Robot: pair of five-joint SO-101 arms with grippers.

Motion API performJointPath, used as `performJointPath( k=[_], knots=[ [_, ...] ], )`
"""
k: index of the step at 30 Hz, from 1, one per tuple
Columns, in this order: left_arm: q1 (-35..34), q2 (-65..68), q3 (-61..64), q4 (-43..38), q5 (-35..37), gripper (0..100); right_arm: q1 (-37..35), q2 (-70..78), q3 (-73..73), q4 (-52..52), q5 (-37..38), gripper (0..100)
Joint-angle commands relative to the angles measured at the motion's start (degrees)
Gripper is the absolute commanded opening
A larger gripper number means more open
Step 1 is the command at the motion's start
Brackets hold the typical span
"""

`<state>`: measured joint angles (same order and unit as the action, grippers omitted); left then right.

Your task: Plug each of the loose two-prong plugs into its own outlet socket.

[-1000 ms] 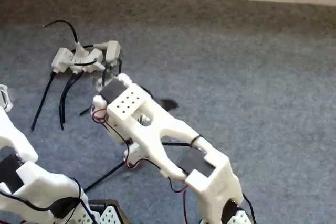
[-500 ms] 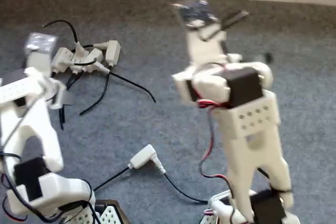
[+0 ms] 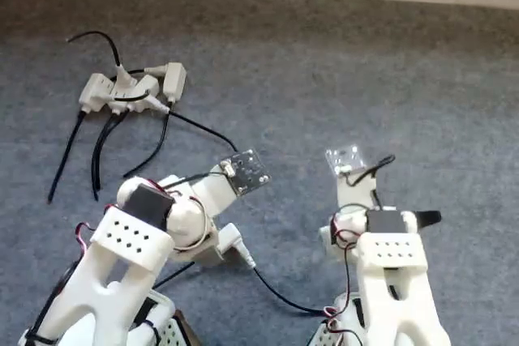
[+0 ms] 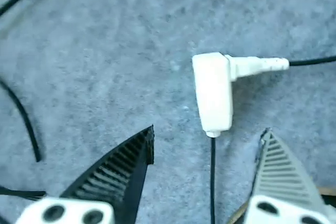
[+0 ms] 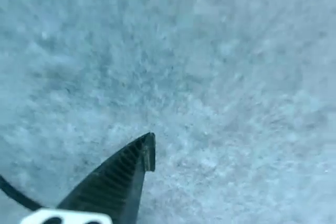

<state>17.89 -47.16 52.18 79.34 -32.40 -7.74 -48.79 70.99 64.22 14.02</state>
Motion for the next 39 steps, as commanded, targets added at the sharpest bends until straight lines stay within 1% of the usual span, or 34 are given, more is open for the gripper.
performJointPath(
  k=[1,4,8,13,17,19,24,25,27,29,30,34,36,39],
  knots=[
    [1.80,-1.80,2.51,-0.62,-0.44,32,0.66,-2.51,4.79,-4.97,0.62,71.5],
    [2.33,-1.80,4.62,-2.29,-0.53,32,0.66,-3.30,5.23,-5.23,0.53,71.5],
    [2.59,-1.80,10.07,-9.85,-0.53,32,0.66,-4.35,5.41,-5.93,0.53,71.5],
    [2.86,-1.80,17.80,-20.84,-0.53,32,0.66,-6.29,9.71,-10.77,-0.79,71.5],
    [4.79,-1.80,21.58,-24.97,-0.53,31,0.66,-8.75,10.86,-10.77,-1.05,71.5],
    [5.05,-1.80,22.37,-26.02,-0.53,26,0.66,-9.89,11.03,-10.59,-1.05,71.5],
    [4.79,-2.24,22.20,-26.37,-0.53,3,0.57,-12.00,12.79,-10.77,-1.05,71.5],
    [4.62,-2.33,22.20,-26.37,-0.53,2,0.57,-12.35,12.79,-10.77,-1.05,71.5],
    [4.18,-2.33,22.11,-26.37,-0.62,1,0.57,-12.44,12.88,-10.77,-1.05,71.5],
    [2.24,-2.33,21.23,-26.29,-2.55,1,0.57,-12.44,12.88,-10.68,-1.05,71.5],
    [0.22,-2.33,20.26,-26.29,-3.16,1,0.57,-12.44,12.88,-10.68,-1.05,71.5],
    [-11.91,-1.80,12.09,-26.29,-4.04,1,0.48,-12.70,13.58,-10.77,-1.05,71.5],
    [-16.66,-1.71,7.43,-26.29,-6.59,1,0.48,-12.70,13.76,-10.77,-1.05,71.5],
    [-19.82,1.27,1.01,-26.29,-7.56,1,0.48,-12.70,13.76,-10.77,-1.05,71.5]
  ],
)
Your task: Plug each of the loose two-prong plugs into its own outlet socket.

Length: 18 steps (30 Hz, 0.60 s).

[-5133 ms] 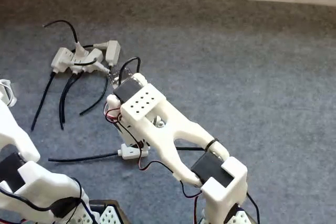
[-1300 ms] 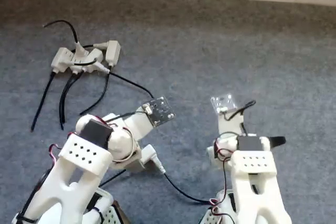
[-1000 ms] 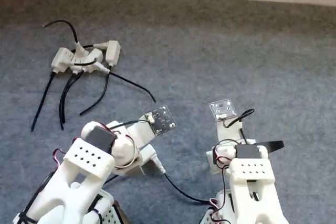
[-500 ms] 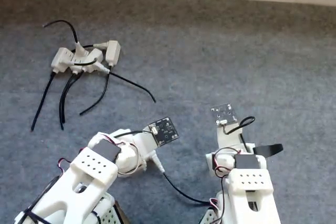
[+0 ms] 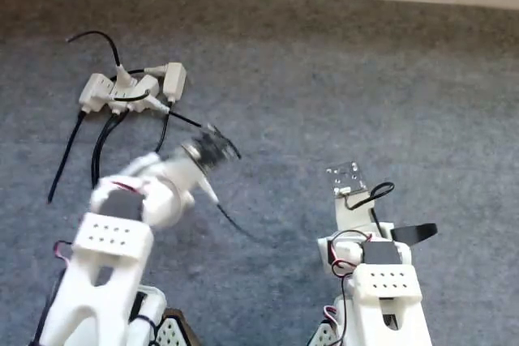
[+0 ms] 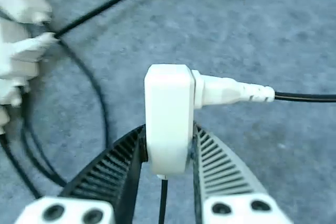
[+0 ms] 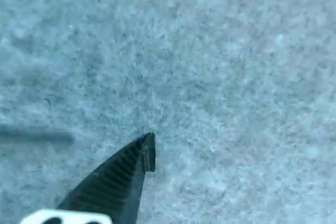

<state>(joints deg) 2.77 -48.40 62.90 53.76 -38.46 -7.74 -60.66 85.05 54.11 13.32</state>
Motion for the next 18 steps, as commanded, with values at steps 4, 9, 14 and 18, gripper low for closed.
performJointPath(
  k=[4,9,14,18],
  knots=[
    [-5.32,15.16,-19.91,-0.62,-1.41,1,0.48,-0.84,-0.31,-0.66,-0.35,71.5],
    [-5.67,34.95,-35.91,-0.62,-1.32,1,0.48,-0.84,-0.13,-0.75,-0.35,71.5],
    [-8.66,52.88,-50.33,-0.62,-1.23,1,0.48,-0.84,-0.13,-0.75,-0.35,71.5],
    [-11.21,65.01,-60.53,-0.18,-1.23,1,0.40,-0.84,-0.13,-0.75,-0.35,71.5]
  ],
)
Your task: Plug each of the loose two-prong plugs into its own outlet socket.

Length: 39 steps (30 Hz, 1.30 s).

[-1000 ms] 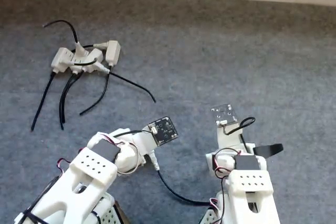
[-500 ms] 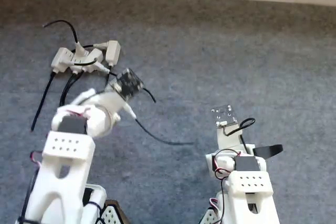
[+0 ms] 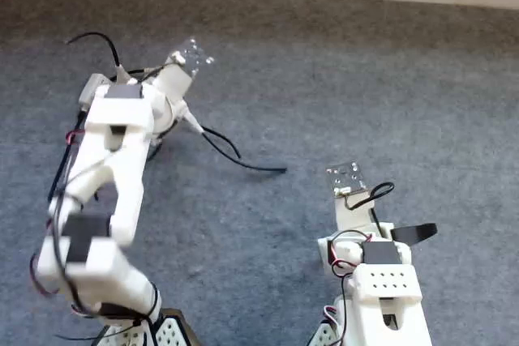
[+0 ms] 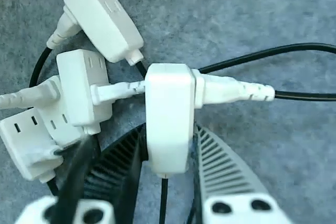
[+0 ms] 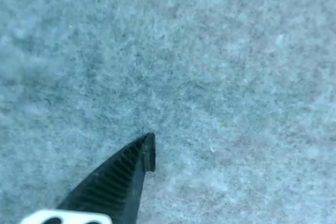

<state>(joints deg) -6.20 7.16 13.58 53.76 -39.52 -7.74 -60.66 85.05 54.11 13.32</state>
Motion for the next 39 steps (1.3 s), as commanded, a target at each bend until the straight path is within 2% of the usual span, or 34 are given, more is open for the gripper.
performJointPath(
  k=[1,4,9,16,20,27,31,35,37,39],
  knots=[
    [-2.42,11.82,-13.67,1.14,-0.26,2,0.40,-0.84,-0.13,-0.75,-0.35,71.5],
    [-2.59,17.89,-22.02,6.77,-0.26,4,0.40,-0.84,-0.13,-0.75,-0.35,71.5],
    [-2.59,22.20,-32.40,14.77,1.67,25,0.40,-0.84,-0.04,-0.75,-0.35,71.5],
    [-2.51,23.60,-38.73,20.84,1.67,22,0.40,-0.84,-0.04,-0.75,-0.35,71.5],
    [-2.33,22.20,-39.25,22.33,-0.97,22,0.40,-0.84,-0.04,-0.75,-0.26,69.0],
    [-2.51,10.51,-38.90,29.89,-0.26,22,0.66,-0.84,-0.66,-0.66,-0.35,39.9],
    [-3.56,1.27,-37.14,31.74,5.19,22,0.48,-0.84,-3.21,-0.40,-0.35,23.0],
    [-3.82,-8.22,-28.97,31.65,11.69,22,0.57,-0.84,-4.53,-0.40,-0.35,5.3],
    [-3.82,-13.67,-23.16,31.56,12.57,22,0.75,-0.84,-5.41,-0.31,-0.35,0.5],
    [-3.82,-19.74,-17.01,29.45,13.36,22,0.75,-0.84,-6.73,1.01,-0.35,0.6]
  ],
)
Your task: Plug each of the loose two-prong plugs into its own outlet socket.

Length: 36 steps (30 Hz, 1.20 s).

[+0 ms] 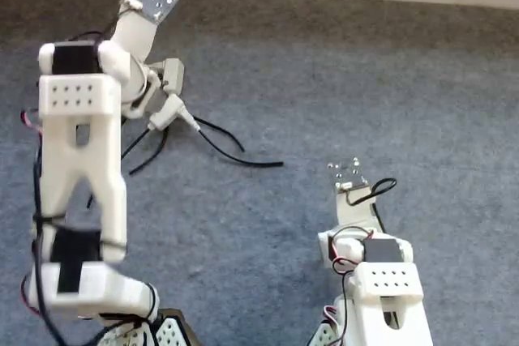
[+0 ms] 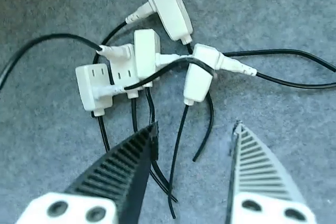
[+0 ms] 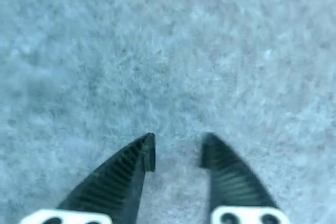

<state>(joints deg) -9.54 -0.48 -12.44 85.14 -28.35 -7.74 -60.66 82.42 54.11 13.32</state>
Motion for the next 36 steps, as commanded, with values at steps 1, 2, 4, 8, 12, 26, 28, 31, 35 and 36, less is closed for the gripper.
performJointPath(
  k=[1,2,4,8,12,26,28,31,35,36],
  knots=[
    [-0.57,-15.43,12.26,-3.34,3.16,22,0.75,-0.84,-5.49,2.42,-0.35,0.6],
    [-0.57,-18.95,15.87,-4.84,3.78,22,0.75,-0.92,-7.34,4.35,-0.35,0.6],
    [-0.57,-26.07,22.81,-7.12,4.48,22,0.75,-0.92,-12.09,9.19,-0.35,0.6],
    [-0.57,-38.99,36.35,-10.64,6.68,22,0.75,-1.01,-23.34,20.35,-0.35,0.6],
    [-0.57,-50.07,49.10,-13.45,6.42,22,1.98,-7.08,-28.62,24.40,-0.44,0.6],
    [-4.53,-84.79,82.15,-23.21,6.42,22,13.41,-45.23,-5.14,16.22,-0.09,0.6],
    [-5.76,-91.12,87.25,-26.55,6.42,22,13.41,-43.91,-0.84,14.37,0.09,0.6],
    [-7.16,-99.65,94.11,-28.48,6.59,22,13.76,-43.56,6.20,8.22,-0.35,0.6],
    [-7.25,-104.92,100.70,-28.75,6.77,22,12.70,-44.44,16.04,1.27,-2.55,0.6],
    [-7.25,-104.40,101.49,-28.75,6.77,22,12.70,-44.44,17.45,0.66,-2.73,0.6]
  ],
)
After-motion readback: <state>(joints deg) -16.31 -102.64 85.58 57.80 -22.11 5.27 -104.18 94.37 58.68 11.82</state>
